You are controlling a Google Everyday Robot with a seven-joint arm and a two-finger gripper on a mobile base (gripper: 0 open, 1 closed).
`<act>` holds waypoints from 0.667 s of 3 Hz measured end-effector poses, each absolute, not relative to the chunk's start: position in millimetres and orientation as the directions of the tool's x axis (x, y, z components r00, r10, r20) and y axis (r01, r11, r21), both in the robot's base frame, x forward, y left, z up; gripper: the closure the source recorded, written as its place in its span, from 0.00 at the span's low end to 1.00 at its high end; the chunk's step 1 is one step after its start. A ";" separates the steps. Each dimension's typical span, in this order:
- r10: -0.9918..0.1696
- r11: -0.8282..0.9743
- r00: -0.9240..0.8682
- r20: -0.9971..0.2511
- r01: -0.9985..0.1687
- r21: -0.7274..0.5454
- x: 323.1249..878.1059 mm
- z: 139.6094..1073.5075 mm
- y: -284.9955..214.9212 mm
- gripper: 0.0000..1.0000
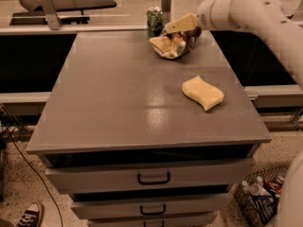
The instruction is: Move brown chip bag near green can
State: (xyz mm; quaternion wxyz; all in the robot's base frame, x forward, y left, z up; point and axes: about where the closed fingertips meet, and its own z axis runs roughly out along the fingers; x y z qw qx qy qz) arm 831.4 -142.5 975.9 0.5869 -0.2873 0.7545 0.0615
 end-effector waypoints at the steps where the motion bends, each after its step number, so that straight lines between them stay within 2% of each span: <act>1: -0.346 0.791 -0.114 -0.931 -0.569 -0.225 784.6 1025.9 -176.2 0.00; 2: -0.338 0.774 -0.147 -0.930 -0.606 -0.185 737.8 1045.5 -208.3 0.00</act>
Offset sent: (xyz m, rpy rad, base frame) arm -0.1557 -0.1131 0.0890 0.0629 0.1162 0.1412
